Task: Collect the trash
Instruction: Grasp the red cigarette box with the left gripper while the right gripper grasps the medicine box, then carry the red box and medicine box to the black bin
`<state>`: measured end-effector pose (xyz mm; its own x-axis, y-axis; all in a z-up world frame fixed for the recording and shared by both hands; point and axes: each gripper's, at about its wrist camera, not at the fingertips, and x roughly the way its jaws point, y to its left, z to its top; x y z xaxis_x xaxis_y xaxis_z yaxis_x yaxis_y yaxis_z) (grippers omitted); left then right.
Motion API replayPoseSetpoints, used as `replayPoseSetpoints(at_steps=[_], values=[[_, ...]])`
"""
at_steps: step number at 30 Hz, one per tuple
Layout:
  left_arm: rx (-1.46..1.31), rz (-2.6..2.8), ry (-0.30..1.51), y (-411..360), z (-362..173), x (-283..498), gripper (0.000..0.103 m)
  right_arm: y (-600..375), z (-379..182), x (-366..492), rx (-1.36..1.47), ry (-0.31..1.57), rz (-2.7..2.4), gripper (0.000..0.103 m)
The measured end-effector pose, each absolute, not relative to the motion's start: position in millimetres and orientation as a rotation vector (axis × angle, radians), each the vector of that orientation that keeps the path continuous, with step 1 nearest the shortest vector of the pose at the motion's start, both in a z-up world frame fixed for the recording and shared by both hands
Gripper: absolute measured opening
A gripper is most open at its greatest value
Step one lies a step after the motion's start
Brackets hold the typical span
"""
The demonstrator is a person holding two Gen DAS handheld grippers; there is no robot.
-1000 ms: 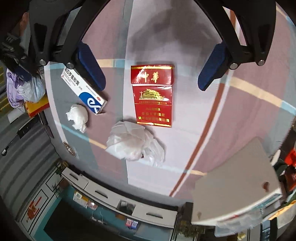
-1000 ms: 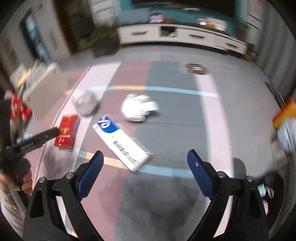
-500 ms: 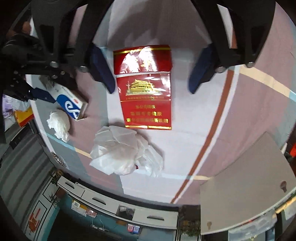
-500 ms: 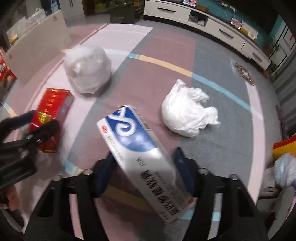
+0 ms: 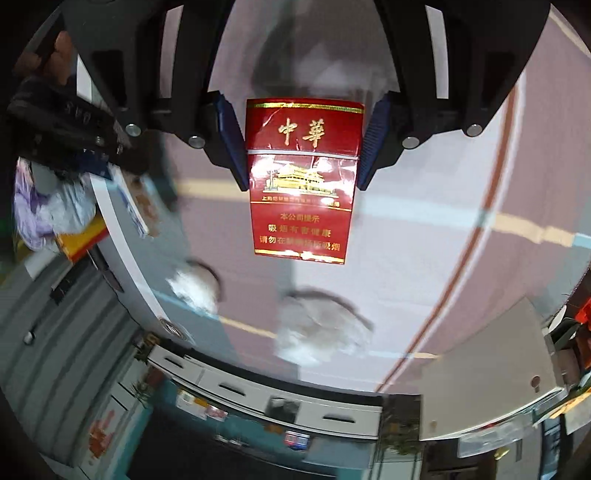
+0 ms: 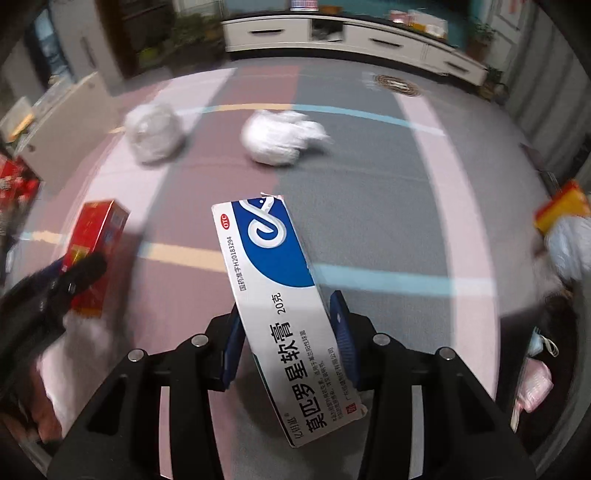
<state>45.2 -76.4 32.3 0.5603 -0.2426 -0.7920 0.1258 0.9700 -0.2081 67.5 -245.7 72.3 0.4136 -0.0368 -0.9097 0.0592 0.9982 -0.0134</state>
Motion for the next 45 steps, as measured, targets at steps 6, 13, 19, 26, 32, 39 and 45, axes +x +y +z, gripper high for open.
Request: replayPoseSetpoints(at_steps=[6,13,19,26,32,39,45], values=[[-0.123,-0.266,0.969,-102,31,19,0.058,-275,89,31,0.106,1.087,-0.097,0.045],[-0.111,-0.31,0.974,-97,41,2,0.058,-302,94,23,0.328,1.089,-0.081,0.045],[-0.027,-0.354,0.945,-87,54,-8,0.058,-289,86,16,0.29,1.107,-0.13,0.045],[-0.138,-0.366,0.963,-68,54,-15,0.058,-270,98,-1,0.285,1.085,-0.149,0.045],[-0.108,-0.403,0.932,-72,66,-26,0.058,-260,128,-17,0.287,0.983,-0.178,0.045],[-0.126,-0.454,0.899,-75,80,-35,0.058,-259,136,-20,0.336,0.958,-0.191,0.045],[-0.154,-0.442,0.906,-68,81,-30,0.058,-256,134,-17,0.337,0.96,-0.205,0.045]])
